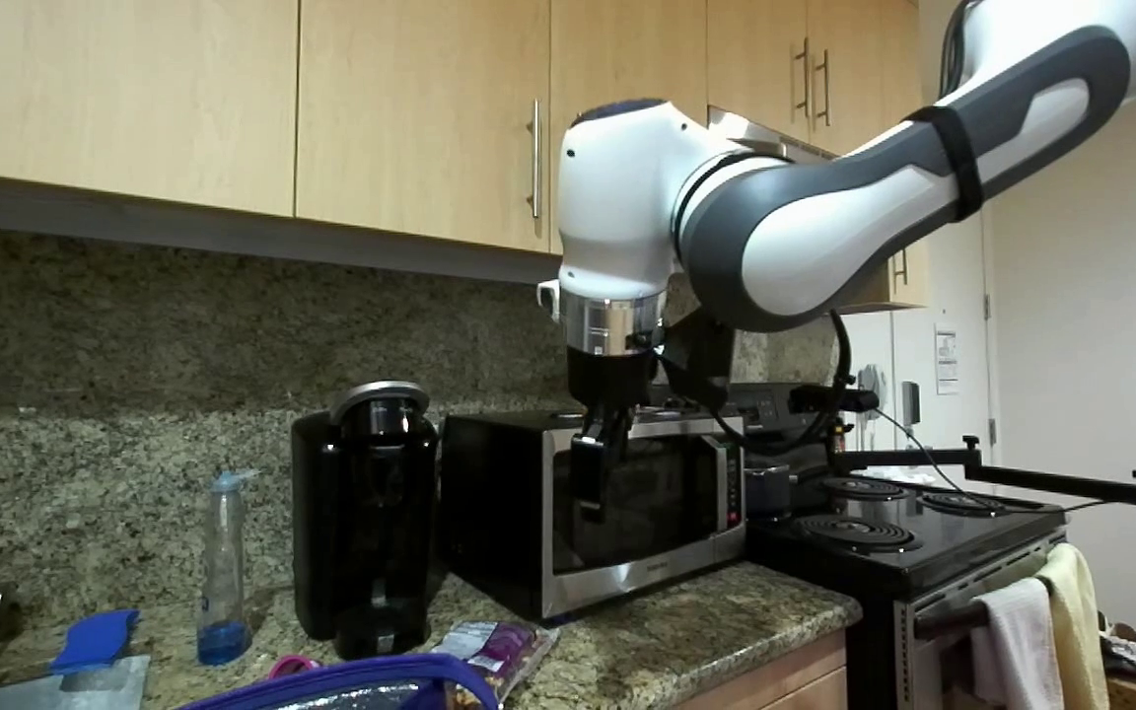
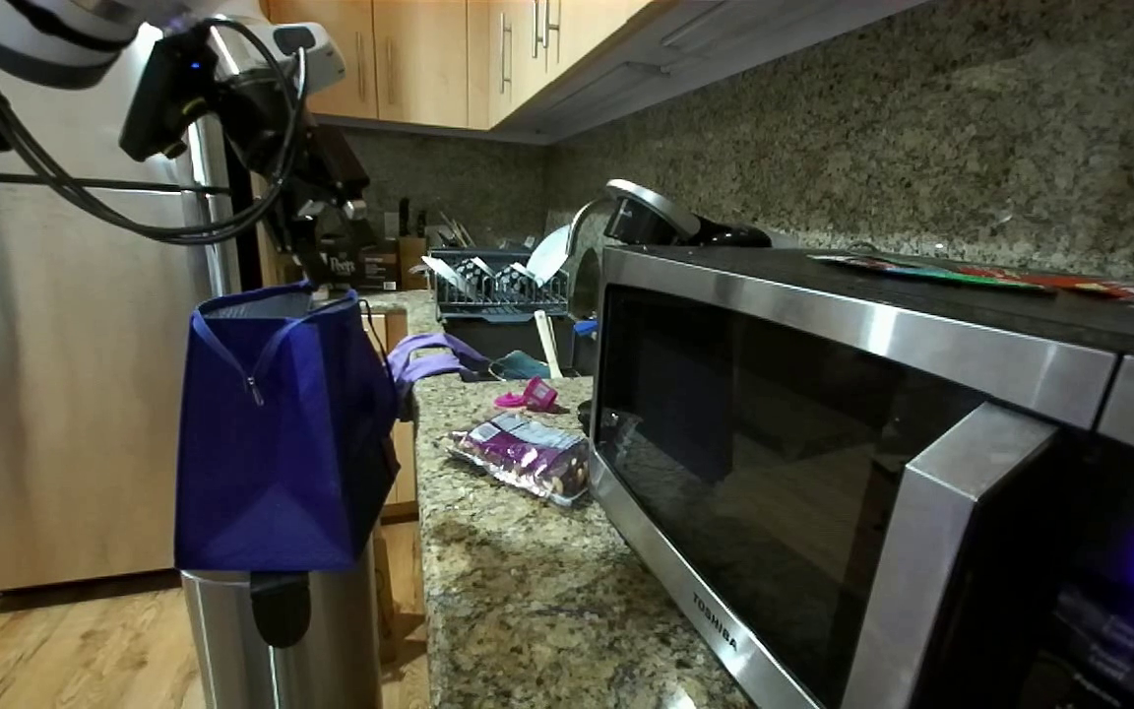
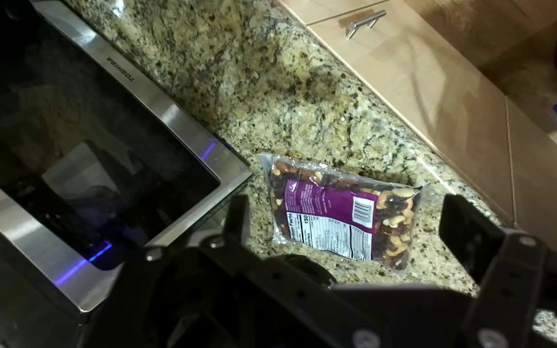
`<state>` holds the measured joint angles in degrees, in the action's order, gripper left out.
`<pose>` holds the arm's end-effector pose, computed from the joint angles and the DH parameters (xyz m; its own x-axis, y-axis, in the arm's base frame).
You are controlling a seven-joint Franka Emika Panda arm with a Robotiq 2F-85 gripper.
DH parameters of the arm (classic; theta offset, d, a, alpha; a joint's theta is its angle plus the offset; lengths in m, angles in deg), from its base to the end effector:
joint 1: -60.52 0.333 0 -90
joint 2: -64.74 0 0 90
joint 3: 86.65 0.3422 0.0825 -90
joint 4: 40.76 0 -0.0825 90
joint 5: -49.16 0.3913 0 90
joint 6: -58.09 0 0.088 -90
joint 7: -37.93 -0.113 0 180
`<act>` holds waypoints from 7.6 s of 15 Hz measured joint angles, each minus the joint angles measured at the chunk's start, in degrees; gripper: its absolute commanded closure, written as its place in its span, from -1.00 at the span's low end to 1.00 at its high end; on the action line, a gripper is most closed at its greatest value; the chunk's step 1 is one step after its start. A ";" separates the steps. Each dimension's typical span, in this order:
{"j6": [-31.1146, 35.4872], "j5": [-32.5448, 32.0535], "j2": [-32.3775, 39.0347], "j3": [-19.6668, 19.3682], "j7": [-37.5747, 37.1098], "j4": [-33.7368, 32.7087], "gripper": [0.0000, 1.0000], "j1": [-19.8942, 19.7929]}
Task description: Put the packet on the counter in the bag
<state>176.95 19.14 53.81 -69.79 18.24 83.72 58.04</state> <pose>0.4995 0.1059 0.5037 0.9657 0.1862 0.1812 0.0812 -0.8787 0.4704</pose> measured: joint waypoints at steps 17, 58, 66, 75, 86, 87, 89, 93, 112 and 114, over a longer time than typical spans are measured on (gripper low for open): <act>-15.23 -26.67 29.02 -5.87 13.53 -20.52 -1.00 11.12; -4.13 3.56 45.71 -11.33 80.27 -34.64 -1.00 6.63; 6.61 3.48 52.05 -12.43 87.86 -38.64 -0.46 6.30; 3.72 10.21 54.72 -12.46 90.00 -43.81 0.68 5.46; 15.05 14.90 51.86 -10.87 88.76 -41.26 0.81 4.70; 17.93 14.90 50.75 -10.75 88.13 -39.82 0.81 4.97; 23.63 14.45 48.33 -11.00 85.53 -36.67 0.83 5.86; 33.39 11.16 43.48 -13.44 76.63 -30.47 0.82 8.56; 15.25 -2.66 42.37 -14.62 60.12 -45.86 0.82 21.23; 15.65 -5.99 39.70 -14.60 57.22 -45.67 0.82 22.47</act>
<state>192.60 13.15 93.51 -84.39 75.46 38.05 80.50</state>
